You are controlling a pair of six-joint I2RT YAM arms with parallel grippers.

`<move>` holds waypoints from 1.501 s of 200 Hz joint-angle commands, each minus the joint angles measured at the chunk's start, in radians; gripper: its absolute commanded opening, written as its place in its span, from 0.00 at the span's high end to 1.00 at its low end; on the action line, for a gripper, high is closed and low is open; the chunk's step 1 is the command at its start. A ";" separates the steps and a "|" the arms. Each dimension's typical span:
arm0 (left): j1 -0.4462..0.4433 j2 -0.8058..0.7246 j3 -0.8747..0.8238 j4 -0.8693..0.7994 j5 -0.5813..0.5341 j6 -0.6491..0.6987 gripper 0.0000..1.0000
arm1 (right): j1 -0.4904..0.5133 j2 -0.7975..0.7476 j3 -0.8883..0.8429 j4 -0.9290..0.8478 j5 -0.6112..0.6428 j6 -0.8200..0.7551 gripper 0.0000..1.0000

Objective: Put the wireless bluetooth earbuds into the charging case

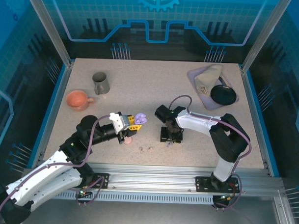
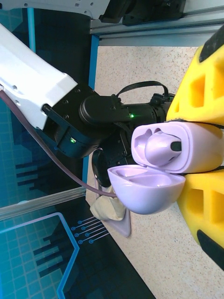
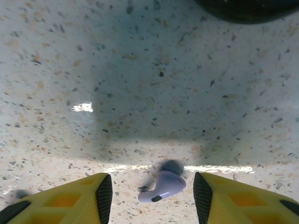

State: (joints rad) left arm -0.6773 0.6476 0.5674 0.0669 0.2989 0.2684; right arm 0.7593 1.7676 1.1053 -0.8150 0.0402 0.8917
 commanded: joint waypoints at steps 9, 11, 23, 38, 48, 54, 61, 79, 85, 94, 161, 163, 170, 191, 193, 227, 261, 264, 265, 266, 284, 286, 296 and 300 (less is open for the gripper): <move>-0.006 -0.012 -0.014 0.004 -0.014 0.002 0.98 | 0.007 0.006 0.015 -0.053 -0.008 0.033 0.48; -0.006 -0.011 -0.015 0.004 -0.015 0.003 0.99 | 0.006 0.006 0.014 -0.052 -0.009 0.034 0.48; -0.007 -0.008 -0.015 0.006 -0.013 0.002 0.99 | 0.006 0.009 0.009 -0.046 -0.020 0.036 0.48; -0.006 -0.008 -0.015 0.007 -0.013 0.004 0.99 | 0.006 0.014 0.001 -0.038 -0.039 0.040 0.48; -0.006 -0.006 -0.015 0.007 -0.013 0.005 0.99 | 0.006 0.018 -0.002 -0.033 -0.045 0.042 0.48; -0.006 -0.006 -0.015 0.007 -0.012 0.005 0.98 | 0.006 0.018 -0.005 -0.030 -0.048 0.042 0.48; -0.006 -0.006 -0.015 0.008 -0.012 0.005 0.99 | 0.004 0.019 -0.007 -0.027 -0.049 0.043 0.49; -0.007 -0.004 -0.017 0.008 -0.011 0.004 0.98 | -0.002 0.024 -0.013 -0.014 -0.058 0.043 0.51; -0.006 -0.004 -0.016 0.008 -0.010 0.004 0.99 | -0.003 0.026 -0.014 -0.010 -0.062 0.044 0.51; -0.007 -0.003 -0.015 0.008 -0.010 0.005 0.99 | -0.005 0.030 -0.015 -0.012 -0.062 0.044 0.52; -0.006 0.001 -0.015 0.010 -0.008 0.002 0.99 | -0.013 0.030 -0.028 -0.021 -0.051 0.050 0.53; -0.006 0.002 -0.015 0.010 -0.009 0.002 0.99 | -0.015 0.030 -0.028 -0.020 -0.052 0.050 0.53; -0.006 0.005 -0.015 0.010 -0.007 0.002 0.99 | -0.015 0.029 -0.028 -0.019 -0.053 0.048 0.53; -0.006 0.009 -0.012 0.010 -0.005 0.003 0.98 | -0.015 0.029 -0.029 -0.017 -0.056 0.046 0.53; -0.006 0.010 -0.013 0.011 -0.006 0.003 0.99 | -0.016 0.029 -0.030 -0.017 -0.057 0.046 0.53; -0.007 0.012 -0.010 0.010 -0.006 0.003 0.98 | -0.015 0.030 -0.037 0.010 -0.080 0.052 0.54; -0.007 0.018 -0.008 0.010 -0.001 0.006 0.99 | -0.015 0.030 -0.032 0.034 -0.088 0.040 0.56; -0.006 0.018 -0.008 0.010 0.000 0.006 0.99 | -0.014 0.032 -0.029 0.033 -0.087 0.039 0.56; -0.006 0.018 -0.008 0.011 -0.001 0.004 0.99 | -0.014 0.033 -0.028 0.033 -0.088 0.037 0.56; -0.007 0.018 -0.007 0.011 -0.001 0.005 0.99 | -0.013 0.033 -0.026 0.033 -0.087 0.038 0.56; -0.006 0.020 -0.006 0.010 -0.001 0.004 0.99 | -0.008 0.044 -0.009 0.027 -0.078 0.023 0.56; -0.006 0.020 -0.006 0.011 -0.001 0.005 0.99 | -0.007 0.046 -0.006 0.027 -0.077 0.021 0.56; -0.006 0.019 -0.006 0.008 -0.001 0.004 0.99 | -0.003 0.050 0.003 0.025 -0.073 0.014 0.56; -0.006 0.019 -0.006 0.008 -0.001 0.004 0.98 | -0.002 0.052 0.006 0.024 -0.070 0.011 0.57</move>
State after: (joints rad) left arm -0.6773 0.6678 0.5655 0.0639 0.2993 0.2687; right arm 0.7521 1.7905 1.0813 -0.8078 -0.0162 0.9203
